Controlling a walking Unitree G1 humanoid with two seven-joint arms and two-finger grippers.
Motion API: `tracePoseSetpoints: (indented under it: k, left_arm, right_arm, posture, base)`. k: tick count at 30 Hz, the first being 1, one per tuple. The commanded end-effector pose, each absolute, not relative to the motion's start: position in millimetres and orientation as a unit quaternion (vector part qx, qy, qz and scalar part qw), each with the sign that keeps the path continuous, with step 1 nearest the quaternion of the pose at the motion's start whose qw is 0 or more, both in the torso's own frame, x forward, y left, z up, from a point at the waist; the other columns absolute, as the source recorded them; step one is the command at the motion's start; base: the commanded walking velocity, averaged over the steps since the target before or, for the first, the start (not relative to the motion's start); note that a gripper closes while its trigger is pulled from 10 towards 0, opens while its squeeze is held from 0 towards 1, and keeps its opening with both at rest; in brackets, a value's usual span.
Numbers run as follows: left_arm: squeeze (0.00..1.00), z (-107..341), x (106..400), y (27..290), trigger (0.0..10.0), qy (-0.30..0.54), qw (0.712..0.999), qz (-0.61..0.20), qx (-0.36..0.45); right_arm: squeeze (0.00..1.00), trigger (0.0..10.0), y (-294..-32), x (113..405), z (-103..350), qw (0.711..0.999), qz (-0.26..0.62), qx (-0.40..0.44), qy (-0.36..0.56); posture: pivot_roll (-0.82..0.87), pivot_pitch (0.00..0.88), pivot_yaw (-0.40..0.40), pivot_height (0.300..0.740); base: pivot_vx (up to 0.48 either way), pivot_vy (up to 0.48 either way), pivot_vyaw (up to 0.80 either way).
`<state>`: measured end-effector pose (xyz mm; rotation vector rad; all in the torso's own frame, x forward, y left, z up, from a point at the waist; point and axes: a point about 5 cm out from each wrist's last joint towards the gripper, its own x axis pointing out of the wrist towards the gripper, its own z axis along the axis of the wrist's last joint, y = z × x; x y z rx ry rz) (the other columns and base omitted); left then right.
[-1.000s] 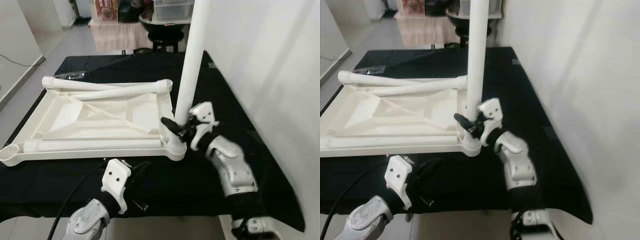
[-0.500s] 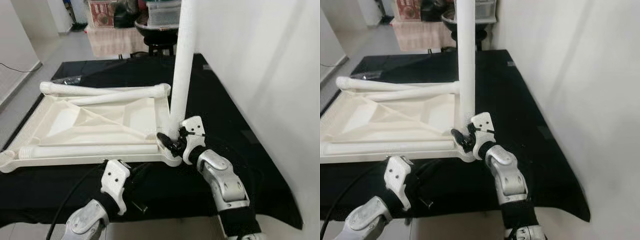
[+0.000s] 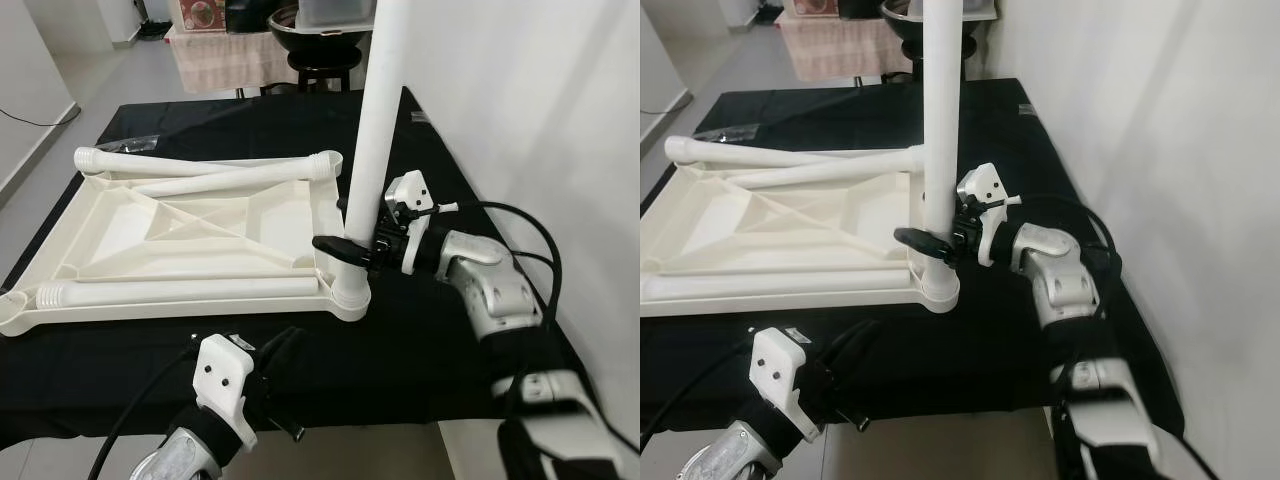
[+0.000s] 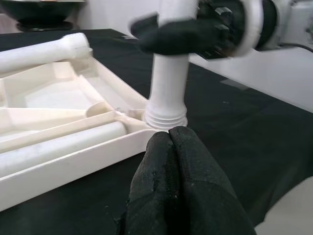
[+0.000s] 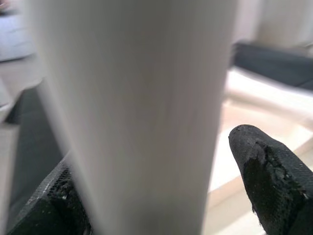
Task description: Building children table
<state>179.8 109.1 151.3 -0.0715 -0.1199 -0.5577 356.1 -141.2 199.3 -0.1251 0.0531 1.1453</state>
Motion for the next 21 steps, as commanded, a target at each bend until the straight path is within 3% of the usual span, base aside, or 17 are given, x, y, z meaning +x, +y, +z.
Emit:
tracePoseSetpoints:
  k: [1, 5, 6, 21]
  left_arm:
    - [0.0, 148, 180, 110, 10.0, -0.055, 0.96, -0.27, -0.036]
    - [0.0, 148, 179, 109, 10.0, -0.055, 0.96, -0.271, -0.038]
    - [0.0, 148, 179, 109, 10.0, -0.054, 0.96, -0.272, -0.038]
    - [0.0, 150, 180, 111, 10.0, -0.054, 0.962, -0.268, -0.025]
  right_arm:
    - [0.0, 10.0, -140, 353, 188, 0.82, 0.567, -0.058, 0.046]
    - [0.0, 10.0, -145, 355, 179, 0.825, 0.559, -0.051, 0.064]
    - [0.0, 0.0, -146, 357, 179, 0.831, 0.551, -0.042, 0.062]
    - [0.0, 0.0, -175, 336, 156, 0.849, 0.526, 0.001, 0.048]
  posture:
    - [0.07, 0.079, -0.004, 0.74]
    - [0.07, 0.082, -0.004, 0.74]
    - [0.07, 0.086, -0.004, 0.74]
    - [0.04, 0.103, 0.01, 0.74]
  base:
    - [0.0, 0.0, 0.0]
    - [0.0, 0.0, 0.0]
    - [0.0, 0.0, 0.0]
    - [0.0, 0.0, 0.0]
